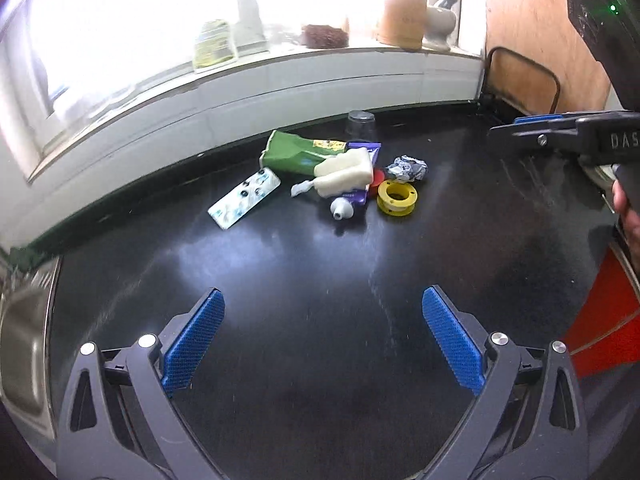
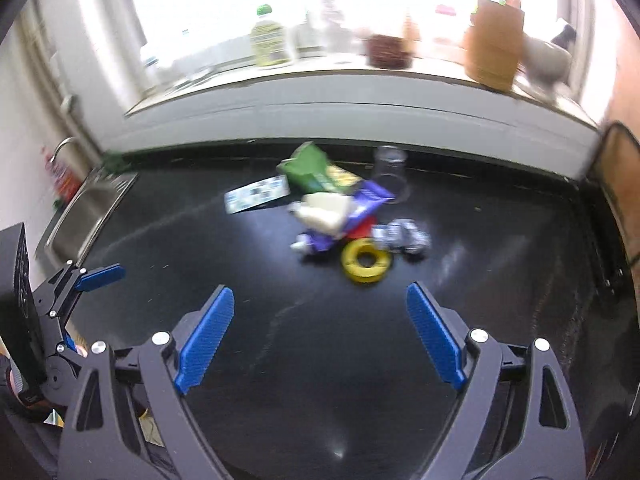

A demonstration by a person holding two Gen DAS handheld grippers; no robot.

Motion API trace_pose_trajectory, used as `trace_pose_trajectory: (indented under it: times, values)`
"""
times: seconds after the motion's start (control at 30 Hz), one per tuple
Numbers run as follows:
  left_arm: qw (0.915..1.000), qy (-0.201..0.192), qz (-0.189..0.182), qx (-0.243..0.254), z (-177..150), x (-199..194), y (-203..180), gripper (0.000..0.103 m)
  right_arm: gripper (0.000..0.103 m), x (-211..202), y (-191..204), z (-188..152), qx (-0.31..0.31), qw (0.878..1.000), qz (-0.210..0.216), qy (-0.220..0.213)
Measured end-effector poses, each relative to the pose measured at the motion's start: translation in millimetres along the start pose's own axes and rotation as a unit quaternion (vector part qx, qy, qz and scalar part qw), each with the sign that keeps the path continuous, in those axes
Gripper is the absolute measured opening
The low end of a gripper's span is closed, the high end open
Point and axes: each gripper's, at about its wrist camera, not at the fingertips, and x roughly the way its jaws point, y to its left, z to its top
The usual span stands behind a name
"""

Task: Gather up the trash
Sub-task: 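Swing both open tools back over the counter pile, then grasp the silver blister pack with the left tool while the right tool grasps crumpled foil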

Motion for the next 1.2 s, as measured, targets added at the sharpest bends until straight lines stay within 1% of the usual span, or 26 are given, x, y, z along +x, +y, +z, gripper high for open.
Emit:
trace_pose_trajectory:
  times: [0.1, 0.17, 0.27, 0.37, 0.47, 0.53, 0.6, 0.67, 0.73, 0.87, 0.97, 1.0, 1.07, 1.1, 1.13, 1.2]
  values:
    - [0.9999, 0.008, 0.006, -0.003, 7, 18, 10, 0.096, 0.085, 8, -14, 6, 0.009, 1.0, -0.002, 0.007]
    - [0.9999, 0.013, 0.01, -0.005, 11, 29, 18, 0.096, 0.085, 22, -25, 13, 0.007, 1.0, -0.005, 0.017]
    - [0.9995, 0.023, 0.023, 0.001, 21, 55, 34, 0.096, 0.085, 44, -35, 23, 0.003, 0.999, -0.006, 0.032]
    - [0.9993, 0.02, 0.03, 0.013, 33, 79, 50, 0.096, 0.085, 70, -47, 35, 0.002, 0.999, -0.003, 0.05]
    - [0.9983, 0.022, 0.034, 0.042, 49, 109, 65, 0.096, 0.085, 98, -60, 46, 0.007, 0.998, 0.001, 0.069]
    - [0.9966, 0.03, 0.036, 0.068, 63, 134, 77, 0.096, 0.085, 113, -68, 50, 0.012, 0.997, 0.005, 0.077]
    - [0.9951, 0.043, 0.033, 0.082, 73, 157, 87, 0.096, 0.085, 132, -77, 55, 0.016, 0.996, 0.002, 0.088]
    - [0.9933, 0.055, 0.041, 0.093, 81, 181, 95, 0.096, 0.085, 148, -82, 57, 0.015, 0.994, -0.003, 0.104]
    - [0.9937, 0.061, 0.035, 0.087, 88, 199, 105, 0.096, 0.085, 166, -89, 58, 0.02, 0.993, -0.004, 0.118]
    - [0.9926, 0.07, 0.022, 0.097, 93, 230, 116, 0.096, 0.085, 193, -100, 58, 0.038, 0.989, 0.008, 0.143]
    - [0.9923, 0.077, 0.016, 0.096, 90, 244, 120, 0.096, 0.083, 204, -106, 60, 0.058, 0.987, 0.023, 0.149]
    - [0.9941, 0.068, 0.006, 0.084, 90, 246, 124, 0.096, 0.08, 206, -107, 61, 0.062, 0.987, 0.028, 0.148]
    - [0.9954, 0.068, -0.005, 0.068, 92, 248, 129, 0.095, 0.067, 208, -108, 65, 0.069, 0.986, 0.037, 0.148]
    - [0.9957, 0.065, -0.006, 0.065, 93, 249, 130, 0.093, 0.052, 208, -107, 65, 0.07, 0.985, 0.036, 0.151]
    - [0.9959, 0.062, -0.009, 0.064, 93, 248, 130, 0.085, 0.043, 210, -107, 66, 0.069, 0.985, 0.036, 0.156]
    - [0.9959, 0.062, -0.021, 0.063, 94, 245, 128, 0.067, 0.039, 208, -104, 67, 0.064, 0.985, 0.037, 0.155]
